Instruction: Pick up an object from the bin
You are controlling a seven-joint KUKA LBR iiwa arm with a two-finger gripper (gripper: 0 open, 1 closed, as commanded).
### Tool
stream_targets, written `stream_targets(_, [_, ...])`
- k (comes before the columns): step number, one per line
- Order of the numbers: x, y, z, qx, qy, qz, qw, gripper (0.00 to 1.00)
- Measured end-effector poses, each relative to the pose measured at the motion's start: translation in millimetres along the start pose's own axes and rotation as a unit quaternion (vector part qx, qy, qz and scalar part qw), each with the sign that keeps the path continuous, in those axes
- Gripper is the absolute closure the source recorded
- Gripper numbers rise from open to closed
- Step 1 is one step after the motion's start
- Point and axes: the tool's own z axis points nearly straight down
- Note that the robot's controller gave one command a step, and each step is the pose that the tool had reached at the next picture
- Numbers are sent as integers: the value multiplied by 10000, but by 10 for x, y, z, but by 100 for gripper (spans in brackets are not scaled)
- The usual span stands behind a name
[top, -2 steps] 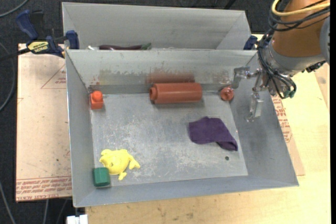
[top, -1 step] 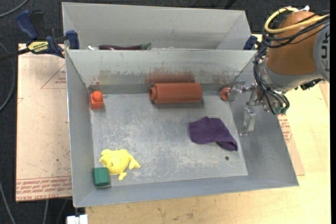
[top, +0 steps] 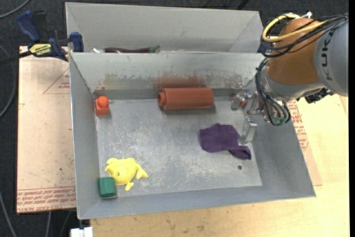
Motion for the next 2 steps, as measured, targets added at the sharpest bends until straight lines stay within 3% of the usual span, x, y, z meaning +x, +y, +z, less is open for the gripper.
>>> stream_targets(1, [129,527,692,-18,4,-1738,9848,100])
stream_targets(2, [129,527,692,-18,4,-1739,9848,100])
